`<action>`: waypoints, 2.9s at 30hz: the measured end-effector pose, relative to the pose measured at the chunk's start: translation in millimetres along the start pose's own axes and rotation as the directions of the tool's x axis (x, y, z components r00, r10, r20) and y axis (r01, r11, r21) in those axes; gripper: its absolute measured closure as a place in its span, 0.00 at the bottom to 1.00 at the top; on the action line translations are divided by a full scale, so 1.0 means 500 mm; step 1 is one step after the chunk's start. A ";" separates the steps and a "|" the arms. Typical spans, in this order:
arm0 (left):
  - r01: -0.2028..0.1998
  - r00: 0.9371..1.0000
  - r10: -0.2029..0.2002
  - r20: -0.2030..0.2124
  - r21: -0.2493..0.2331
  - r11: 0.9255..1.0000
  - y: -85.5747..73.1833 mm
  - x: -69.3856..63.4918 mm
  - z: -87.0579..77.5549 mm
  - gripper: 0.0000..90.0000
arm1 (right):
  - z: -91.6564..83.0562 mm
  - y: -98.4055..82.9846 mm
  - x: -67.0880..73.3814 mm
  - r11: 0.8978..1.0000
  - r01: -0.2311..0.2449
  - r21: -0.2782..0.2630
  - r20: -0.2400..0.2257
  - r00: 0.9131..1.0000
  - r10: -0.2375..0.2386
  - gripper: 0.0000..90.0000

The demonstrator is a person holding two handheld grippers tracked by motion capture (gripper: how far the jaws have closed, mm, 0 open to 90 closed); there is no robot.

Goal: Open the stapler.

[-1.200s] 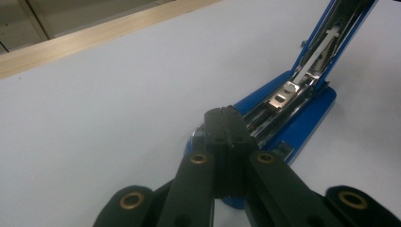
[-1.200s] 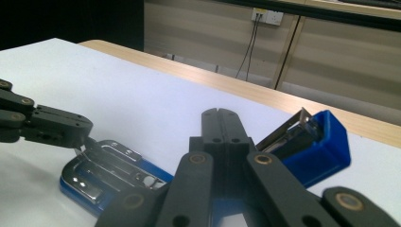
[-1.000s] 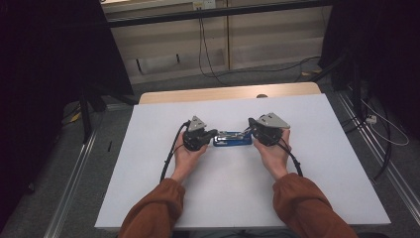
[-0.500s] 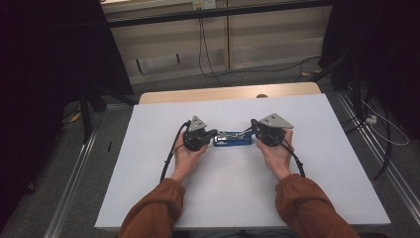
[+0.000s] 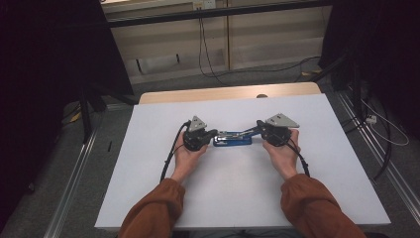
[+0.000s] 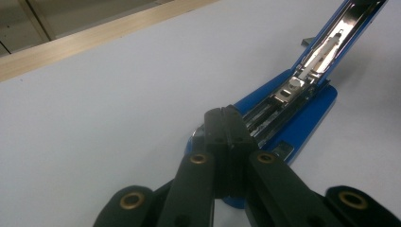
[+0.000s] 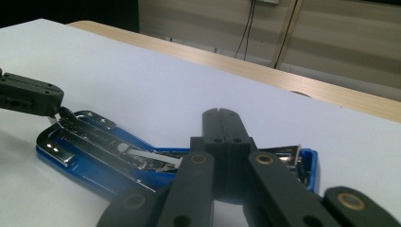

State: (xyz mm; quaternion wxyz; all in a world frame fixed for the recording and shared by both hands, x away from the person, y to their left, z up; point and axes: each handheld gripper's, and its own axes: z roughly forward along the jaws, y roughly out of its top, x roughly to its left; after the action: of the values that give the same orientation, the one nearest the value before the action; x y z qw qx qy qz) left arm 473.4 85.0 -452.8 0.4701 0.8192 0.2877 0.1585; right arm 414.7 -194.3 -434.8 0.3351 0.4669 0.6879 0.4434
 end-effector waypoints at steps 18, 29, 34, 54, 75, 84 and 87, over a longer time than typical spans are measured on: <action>0.008 1.000 -0.008 -0.001 0.001 1.000 0.000 0.000 0.000 1.00 | 0.004 -0.027 -0.014 0.999 -0.006 0.043 -0.004 1.000 0.007 1.00; 0.013 1.000 -0.013 -0.001 0.001 1.000 0.000 0.000 0.000 1.00 | 0.012 -0.036 -0.018 0.997 -0.008 0.083 -0.022 1.000 0.010 1.00; 0.014 1.000 -0.014 -0.001 0.002 1.000 0.000 0.000 0.000 1.00 | 0.013 -0.035 -0.017 0.996 -0.002 0.089 -0.029 1.000 0.005 1.00; 0.015 1.000 -0.015 -0.015 0.012 1.000 0.005 -0.004 0.000 1.00 | 0.006 -0.036 -0.026 0.996 -0.033 0.079 -0.044 0.998 0.036 1.00; 0.045 0.999 -0.046 -0.016 -0.065 0.997 0.016 -0.006 -0.017 0.70 | -0.009 -0.034 -0.035 0.998 -0.051 0.026 -0.106 0.993 0.054 0.79; 0.049 0.996 -0.051 -0.069 -0.032 0.998 0.019 -0.007 -0.020 0.40 | -0.008 -0.030 -0.033 0.998 -0.055 0.016 -0.098 0.994 0.057 0.52; 0.057 0.996 -0.059 -0.067 -0.022 0.998 0.018 -0.005 -0.021 0.29 | -0.006 -0.028 -0.034 0.998 -0.064 0.007 -0.106 0.992 0.065 0.43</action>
State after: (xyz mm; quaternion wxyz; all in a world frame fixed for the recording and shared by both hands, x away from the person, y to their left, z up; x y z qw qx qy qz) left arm 468.7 87.3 -439.6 0.4727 0.7999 0.3255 0.1754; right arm 413.1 -213.3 -445.8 0.2827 0.4652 0.6901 0.4770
